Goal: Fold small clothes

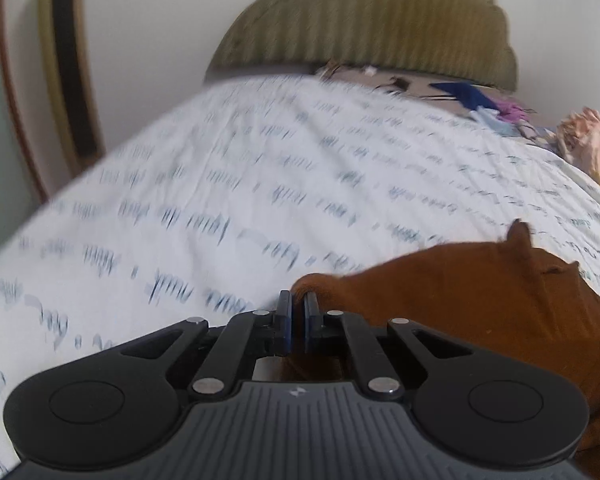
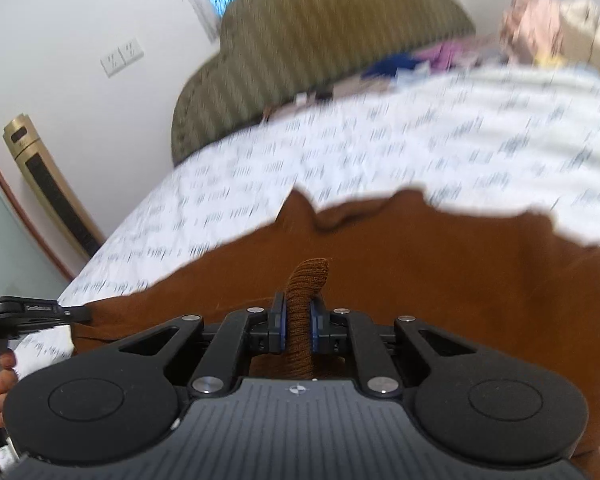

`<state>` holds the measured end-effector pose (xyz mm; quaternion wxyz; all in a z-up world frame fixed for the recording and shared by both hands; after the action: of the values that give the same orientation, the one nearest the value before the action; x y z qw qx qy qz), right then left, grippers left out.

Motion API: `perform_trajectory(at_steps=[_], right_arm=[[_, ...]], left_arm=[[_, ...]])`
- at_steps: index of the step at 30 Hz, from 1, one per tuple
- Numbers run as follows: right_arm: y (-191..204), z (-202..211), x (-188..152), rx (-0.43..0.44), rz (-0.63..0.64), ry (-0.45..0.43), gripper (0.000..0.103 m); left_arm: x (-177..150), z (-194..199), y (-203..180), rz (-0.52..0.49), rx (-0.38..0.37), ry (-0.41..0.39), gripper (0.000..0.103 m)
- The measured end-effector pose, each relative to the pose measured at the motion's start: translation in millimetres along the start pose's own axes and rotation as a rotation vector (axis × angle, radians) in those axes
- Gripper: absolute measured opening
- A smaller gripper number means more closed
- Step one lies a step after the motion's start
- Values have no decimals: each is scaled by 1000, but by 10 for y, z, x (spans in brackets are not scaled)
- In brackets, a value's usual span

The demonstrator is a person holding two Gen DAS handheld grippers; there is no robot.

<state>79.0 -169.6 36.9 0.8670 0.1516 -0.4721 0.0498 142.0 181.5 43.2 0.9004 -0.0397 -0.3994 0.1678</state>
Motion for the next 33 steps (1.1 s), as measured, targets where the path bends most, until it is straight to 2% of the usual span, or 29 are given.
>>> perform_trajectory(at_steps=[4,11,16,20,23,26,29,33], right_arm=[[-187,145,72,-57,-4,-36,15],[-612,374,7,-123,-95,-49,15],[-853,446,-110,-169,-138,-36,15],[-1043,452,-199,-218,-164,-21,15],[-1164,398,-259,-246,-180,-1,15],[-1242,347,-322,-283,-184,18,16],[-1317,303,-383,-292,-214,46,24],[-1241,383,-381,-389,-152,12,28]], left_arm=[[95,37,-330,-64,-7,-25,5],[76,-96,-881,-174,-9,7,6],[-30,-314,-1133,-248,39,-13,6],[-3,-441,-1059,-225,84,-4,8],[61,-496,-848,-160,95,29,8],[61,-490,-651,-138,109,46,8],[-33,-389,-514,-148,90,48,8],[-271,-244,-508,-230,40,56,9]])
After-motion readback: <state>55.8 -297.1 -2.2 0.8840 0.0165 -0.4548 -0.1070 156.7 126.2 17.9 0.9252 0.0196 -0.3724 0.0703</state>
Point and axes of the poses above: each gripper's, at about its wrist camera, not at the fingertips, and z roughly against the way its jaws point, y to its left, x to its top, the point moved 1 cm from there along -z, roughly the way its jaws point, and after that the axes turned 12 degrees about z, right-handed, at the moved point
